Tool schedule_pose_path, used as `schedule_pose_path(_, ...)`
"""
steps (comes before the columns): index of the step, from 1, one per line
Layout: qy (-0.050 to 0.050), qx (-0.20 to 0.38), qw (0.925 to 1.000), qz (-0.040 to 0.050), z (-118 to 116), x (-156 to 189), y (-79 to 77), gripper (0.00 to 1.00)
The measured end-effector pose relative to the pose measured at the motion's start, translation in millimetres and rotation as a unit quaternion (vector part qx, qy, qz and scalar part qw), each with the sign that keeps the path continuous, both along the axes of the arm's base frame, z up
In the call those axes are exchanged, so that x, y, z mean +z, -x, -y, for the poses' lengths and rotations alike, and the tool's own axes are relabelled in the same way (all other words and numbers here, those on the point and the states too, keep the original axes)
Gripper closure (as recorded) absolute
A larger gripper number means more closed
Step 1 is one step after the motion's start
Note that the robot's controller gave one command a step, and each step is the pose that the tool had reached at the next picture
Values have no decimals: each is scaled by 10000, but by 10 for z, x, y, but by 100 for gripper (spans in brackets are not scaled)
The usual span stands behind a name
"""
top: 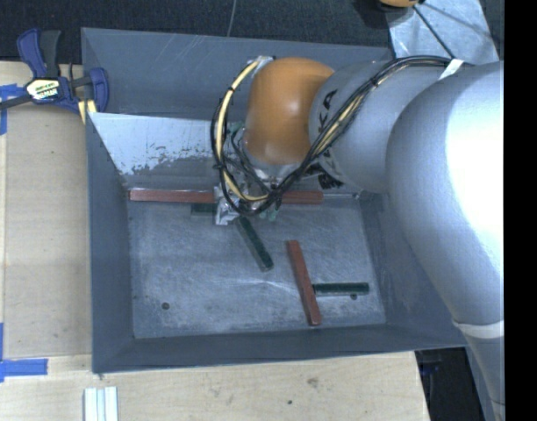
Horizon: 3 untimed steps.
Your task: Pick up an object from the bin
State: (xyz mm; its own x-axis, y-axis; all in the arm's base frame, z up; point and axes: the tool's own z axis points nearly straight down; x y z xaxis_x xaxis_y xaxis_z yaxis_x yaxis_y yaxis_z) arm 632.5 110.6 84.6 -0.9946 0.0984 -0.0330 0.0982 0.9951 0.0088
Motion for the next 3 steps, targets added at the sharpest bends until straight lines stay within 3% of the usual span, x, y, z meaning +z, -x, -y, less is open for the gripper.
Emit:
schedule_pose_path(1,23,-211,9997,-154,46,1126,105,100)
schedule_pose_path(2,24,-211,9997,-155,46,1125,105,100)
schedule_pose_path(3,35,172,9997,-177,27,1477,150,100)
